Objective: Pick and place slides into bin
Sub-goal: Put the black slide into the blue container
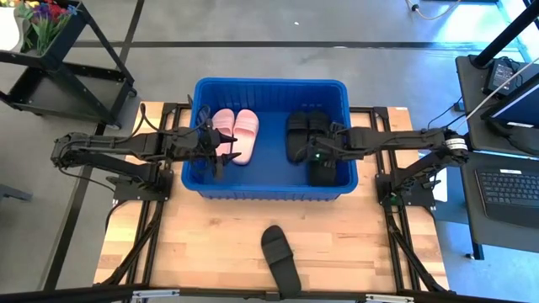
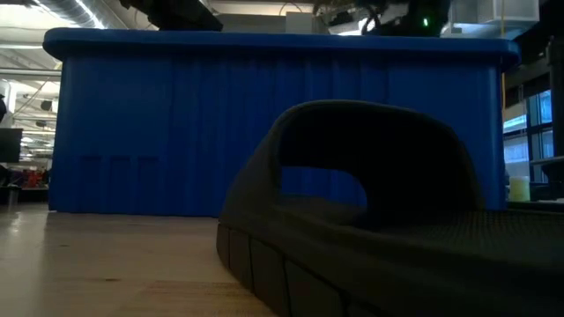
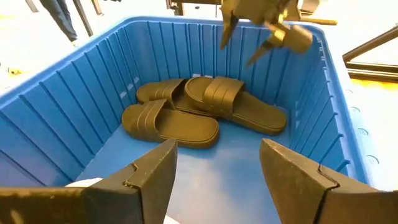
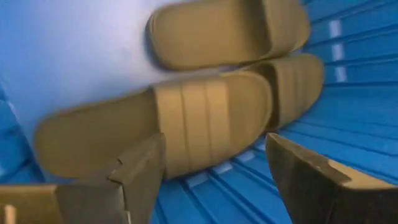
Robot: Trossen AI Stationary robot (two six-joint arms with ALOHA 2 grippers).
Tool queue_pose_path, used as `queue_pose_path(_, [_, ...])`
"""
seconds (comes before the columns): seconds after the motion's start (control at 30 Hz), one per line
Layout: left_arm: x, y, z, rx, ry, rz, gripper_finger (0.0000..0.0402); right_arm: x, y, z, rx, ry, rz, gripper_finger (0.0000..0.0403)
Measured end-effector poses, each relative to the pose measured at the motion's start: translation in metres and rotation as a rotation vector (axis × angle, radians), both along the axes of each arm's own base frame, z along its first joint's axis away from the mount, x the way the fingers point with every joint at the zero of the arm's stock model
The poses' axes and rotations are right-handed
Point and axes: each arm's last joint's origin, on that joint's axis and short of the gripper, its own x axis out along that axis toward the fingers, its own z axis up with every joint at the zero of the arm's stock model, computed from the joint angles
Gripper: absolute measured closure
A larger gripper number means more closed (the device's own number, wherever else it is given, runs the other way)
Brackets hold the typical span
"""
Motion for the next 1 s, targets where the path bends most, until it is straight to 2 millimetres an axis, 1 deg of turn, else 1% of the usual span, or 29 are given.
queue_pose_path(0.13, [0.0, 0.0, 0.0, 0.0, 0.0, 0.0, 0.0178, 0.004, -0.001, 0.033, -0.014, -0.076, -0.01, 0.0128])
queue_pose_path(0.33, [0.0, 0.0, 0.0, 0.001, 0.0, 0.0, 0.0178, 0.011, -0.001, 0.095, -0.061, -0.302, 0.017, 0.0128])
queue_pose_path(0.43, [0.0, 0.0, 0.0, 0.001, 0.0, 0.0, 0.0178, 0.014, 0.01, 0.119, -0.014, -0.413, 0.115, 0.0128])
queue_pose_path(0.5, [0.0, 0.0, 0.0, 0.001, 0.0, 0.0, 0.0178, 0.018, 0.022, 0.127, 0.027, -0.475, 0.212, 0.0128])
queue_pose_path(0.6, [0.0, 0.0, 0.0, 0.001, 0.0, -0.001, 0.0178, 0.023, 0.045, 0.125, 0.068, -0.492, 0.349, 0.0128])
queue_pose_path(0.7, [0.0, 0.0, 0.0, 0.001, 0.0, -0.001, 0.0178, 0.032, 0.073, 0.115, 0.091, -0.458, 0.433, 0.0128])
queue_pose_path(0.87, [0.0, 0.0, 0.0, 0.0, 0.0, -0.003, 0.0178, 0.05, 0.13, 0.085, 0.137, -0.382, 0.545, 0.0128])
queue_pose_path(1.0, [0.0, 0.0, 0.0, -0.003, 0.004, -0.011, 0.0178, 0.06, 0.173, 0.054, 0.162, -0.293, 0.614, 0.0128])
